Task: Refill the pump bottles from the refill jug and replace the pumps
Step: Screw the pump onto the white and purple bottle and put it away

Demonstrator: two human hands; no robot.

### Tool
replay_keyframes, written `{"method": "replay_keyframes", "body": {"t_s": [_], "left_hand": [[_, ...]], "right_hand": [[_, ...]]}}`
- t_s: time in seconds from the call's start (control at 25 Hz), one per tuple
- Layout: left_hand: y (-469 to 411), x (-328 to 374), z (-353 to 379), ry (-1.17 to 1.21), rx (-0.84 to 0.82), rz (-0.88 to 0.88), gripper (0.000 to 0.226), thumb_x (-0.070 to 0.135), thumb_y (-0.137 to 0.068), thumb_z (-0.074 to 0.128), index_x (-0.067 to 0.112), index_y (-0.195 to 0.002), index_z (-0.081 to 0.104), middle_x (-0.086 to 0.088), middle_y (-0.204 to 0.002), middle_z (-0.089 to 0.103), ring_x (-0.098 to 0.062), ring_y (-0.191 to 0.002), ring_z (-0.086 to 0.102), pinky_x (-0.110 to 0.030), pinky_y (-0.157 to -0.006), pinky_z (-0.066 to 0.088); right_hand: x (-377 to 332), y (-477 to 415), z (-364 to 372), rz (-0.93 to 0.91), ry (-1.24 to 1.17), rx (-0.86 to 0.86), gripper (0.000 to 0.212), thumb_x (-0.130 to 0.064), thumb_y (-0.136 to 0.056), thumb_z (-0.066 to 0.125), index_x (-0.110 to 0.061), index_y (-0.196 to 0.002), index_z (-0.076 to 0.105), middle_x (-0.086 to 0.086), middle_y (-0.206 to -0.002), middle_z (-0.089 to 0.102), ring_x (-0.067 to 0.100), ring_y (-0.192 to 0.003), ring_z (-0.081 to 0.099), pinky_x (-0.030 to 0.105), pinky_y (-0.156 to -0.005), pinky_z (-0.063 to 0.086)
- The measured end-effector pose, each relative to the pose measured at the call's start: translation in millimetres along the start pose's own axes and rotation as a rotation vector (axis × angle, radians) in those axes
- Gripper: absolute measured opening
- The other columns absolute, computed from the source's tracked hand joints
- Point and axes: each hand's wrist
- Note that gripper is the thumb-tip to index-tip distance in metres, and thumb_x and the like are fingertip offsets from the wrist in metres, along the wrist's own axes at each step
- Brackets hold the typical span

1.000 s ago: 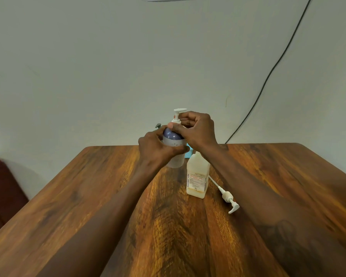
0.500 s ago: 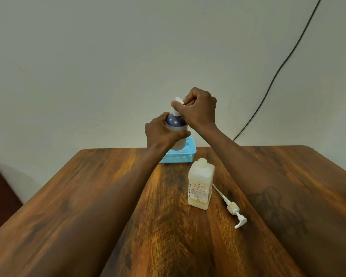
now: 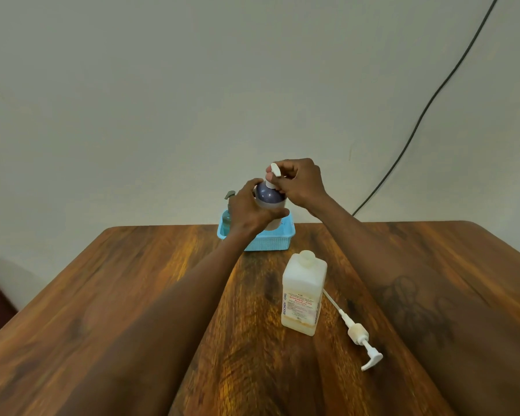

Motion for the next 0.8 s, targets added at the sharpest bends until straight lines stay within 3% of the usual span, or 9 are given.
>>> {"method": "replay_keyframes", "body": {"t_s": [0.12,0.24,0.32,0.48,0.56,0.68,0.8], "left_hand": [[-4.9,-5.7,11.4,-0.032,-0.074,-0.032,0.081,0.044,-0.066,0.093,0.022,-0.132,0.053,0.011,-0.116,0.061,-0.009,-0.099,0.058,-0.008,-0.077,0.038],[-8.0,-14.8,22.0,-0.094,-0.158,-0.075,0.078,0.043,-0.067,0.094,0.018,-0.130,0.055,0.000,-0.123,0.068,-0.020,-0.108,0.066,-0.027,-0.094,0.053],[-4.7,-23.0,25.3,-0.182,-0.182,-0.092,0.073,0.044,-0.071,0.091,0.015,-0.129,0.056,-0.004,-0.122,0.069,-0.023,-0.110,0.066,-0.029,-0.096,0.048],[15.9,-46.2,11.7,-0.347,-0.184,-0.015,0.050,0.030,-0.087,0.082,0.013,-0.131,0.065,-0.006,-0.128,0.069,-0.026,-0.113,0.068,-0.029,-0.089,0.053],[25.0,-61.6,2.9,-0.501,-0.206,0.035,0.041,0.025,-0.096,0.072,0.015,-0.135,0.066,-0.008,-0.133,0.066,-0.027,-0.114,0.068,-0.035,-0.090,0.060],[32.2,-78.0,-3.0,-0.621,-0.210,0.103,0.025,0.027,-0.100,0.066,0.016,-0.121,0.073,-0.006,-0.125,0.070,-0.023,-0.110,0.070,-0.033,-0.086,0.061],[34.9,-79.8,1.2,-0.562,-0.208,0.078,0.021,0.026,-0.099,0.066,0.016,-0.116,0.074,-0.006,-0.125,0.068,-0.023,-0.114,0.068,-0.033,-0.087,0.060]], "right_hand": [[19.7,-2.7,11.7,-0.004,0.067,0.039,0.024,-0.023,-0.088,0.080,-0.012,-0.110,0.079,0.005,-0.106,0.078,0.017,-0.094,0.072,0.026,-0.085,0.059],[37.5,-0.5,22.8,0.031,0.099,0.040,0.023,-0.021,-0.090,0.078,-0.012,-0.110,0.079,0.005,-0.107,0.078,0.013,-0.091,0.069,0.018,-0.080,0.054],[50.9,-0.1,27.2,0.078,0.078,0.028,0.021,-0.019,-0.089,0.078,-0.011,-0.109,0.079,0.004,-0.106,0.078,0.013,-0.091,0.070,0.017,-0.081,0.054],[73.2,-1.6,32.0,0.165,0.072,0.005,0.016,-0.015,-0.087,0.080,-0.011,-0.102,0.081,0.003,-0.102,0.078,0.015,-0.090,0.072,0.034,-0.091,0.060],[80.6,-3.2,31.9,0.211,0.079,0.020,0.022,-0.022,-0.086,0.081,-0.012,-0.106,0.080,0.003,-0.105,0.077,0.018,-0.094,0.072,0.036,-0.091,0.060],[90.9,1.4,27.7,0.253,0.134,-0.027,0.046,-0.040,-0.077,0.087,-0.016,-0.115,0.075,-0.004,-0.107,0.072,0.016,-0.100,0.066,0.031,-0.089,0.058],[106.1,23.5,24.0,0.290,0.223,-0.049,0.041,-0.051,-0.073,0.087,-0.018,-0.093,0.075,-0.008,-0.094,0.072,0.014,-0.088,0.068,0.028,-0.073,0.059]]}}
Point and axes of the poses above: each hand's wrist, its own y-axis away from the middle knuckle, its own z-axis out of the palm, x = y × z
